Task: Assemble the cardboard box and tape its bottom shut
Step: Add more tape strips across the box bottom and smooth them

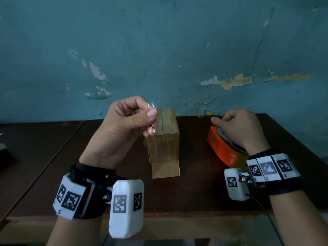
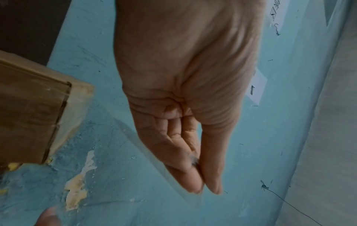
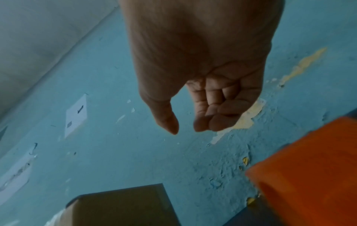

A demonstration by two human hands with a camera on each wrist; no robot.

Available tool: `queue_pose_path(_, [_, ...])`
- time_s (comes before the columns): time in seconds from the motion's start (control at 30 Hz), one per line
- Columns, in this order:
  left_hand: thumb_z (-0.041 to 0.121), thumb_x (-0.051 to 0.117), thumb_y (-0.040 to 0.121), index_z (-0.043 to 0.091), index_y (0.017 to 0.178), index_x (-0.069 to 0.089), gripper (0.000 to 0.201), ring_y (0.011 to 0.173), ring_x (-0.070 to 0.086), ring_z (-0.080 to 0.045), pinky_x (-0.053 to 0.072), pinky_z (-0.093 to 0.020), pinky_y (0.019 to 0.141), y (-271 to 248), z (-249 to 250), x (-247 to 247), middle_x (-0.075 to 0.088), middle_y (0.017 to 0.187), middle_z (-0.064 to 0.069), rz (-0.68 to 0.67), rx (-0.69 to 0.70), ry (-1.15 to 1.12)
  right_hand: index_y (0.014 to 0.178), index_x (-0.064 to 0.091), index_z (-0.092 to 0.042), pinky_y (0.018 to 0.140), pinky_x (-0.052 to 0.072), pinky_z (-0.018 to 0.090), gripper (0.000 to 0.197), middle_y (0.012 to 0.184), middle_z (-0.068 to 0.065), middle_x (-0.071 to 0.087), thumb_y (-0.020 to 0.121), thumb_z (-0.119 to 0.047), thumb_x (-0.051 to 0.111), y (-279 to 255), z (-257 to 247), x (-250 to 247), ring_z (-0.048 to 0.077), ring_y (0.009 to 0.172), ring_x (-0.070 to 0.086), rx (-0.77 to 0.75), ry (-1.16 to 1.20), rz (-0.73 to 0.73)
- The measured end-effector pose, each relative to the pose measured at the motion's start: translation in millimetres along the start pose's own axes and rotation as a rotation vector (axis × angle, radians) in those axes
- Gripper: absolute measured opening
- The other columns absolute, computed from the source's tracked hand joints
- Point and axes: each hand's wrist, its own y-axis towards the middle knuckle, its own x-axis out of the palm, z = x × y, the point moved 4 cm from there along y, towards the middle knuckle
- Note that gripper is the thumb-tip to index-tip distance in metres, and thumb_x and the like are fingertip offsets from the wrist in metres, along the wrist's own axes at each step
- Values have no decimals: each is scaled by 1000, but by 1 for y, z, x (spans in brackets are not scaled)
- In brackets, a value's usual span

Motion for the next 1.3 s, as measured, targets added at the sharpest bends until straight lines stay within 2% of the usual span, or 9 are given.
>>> queue_pose_path(0.17, [29,85,70,21,69,70,17,49,59,-6,48,-14,49,2,-4,3,64,58,1,-8,-14,-25,82,70,-7,57,50,16,25,65,4,70,93,-30,71,-4,-18,11,6,56,65,-189,415,-93])
queue_pose_path(0.33, [20,77,71,20,66,69,9,47,59,-7,47,-14,47,2,-14,15,64,56,0,-23,-48,-51,99,68,1,72,54,26,15,89,13,75,96,-11,60,-18,-48,18,23,82,71,-375,855,-327])
queue_pose_path(0.53, [22,85,74,14,73,68,18,49,59,-7,49,-16,51,5,-24,26,65,60,-3,-103,-52,-177,128,57,4,101,49,54,46,123,24,65,86,-15,65,-41,-75,33,38,114,63,-527,1138,-691])
queue_pose_path(0.67, [29,88,75,17,73,67,24,49,56,-6,43,-21,55,7,-28,29,63,60,1,-128,-42,-259,133,49,7,94,50,35,53,110,5,70,81,3,59,-54,-90,39,22,106,66,-542,1149,-869])
queue_pose_path(0.73, [31,87,75,18,72,66,25,49,55,-6,36,-26,57,7,-27,28,63,59,2,-138,-30,-281,131,52,6,95,50,37,53,109,7,68,80,0,62,-54,-90,40,26,108,64,-520,1148,-852])
queue_pose_path(0.83, [31,88,74,18,71,66,26,48,54,-6,34,-29,58,6,-24,23,63,59,2,-132,-16,-281,122,57,11,99,47,57,43,109,30,63,82,-3,68,-49,-85,43,48,107,61,-481,1075,-751])
queue_pose_path(1.03, [28,91,70,17,73,66,28,47,54,-5,45,-16,48,3,-12,0,60,59,2,-38,9,-249,100,67,0,77,55,27,20,90,16,67,80,2,71,-39,-77,36,25,83,63,-442,1037,-603])
queue_pose_path(1.2, [28,90,65,20,70,68,24,48,55,-7,46,-15,49,-4,-1,-19,59,57,2,84,-8,-74,101,63,3,62,57,30,24,73,12,67,79,5,71,-31,-71,31,19,59,66,-287,1130,-598])
queue_pose_path(1.3, [24,83,63,20,64,67,17,48,59,-10,46,-16,47,-7,-2,-32,64,58,-3,227,-82,116,108,63,4,67,59,31,37,72,8,67,73,1,75,-26,-62,30,14,55,63,-135,1126,-571])
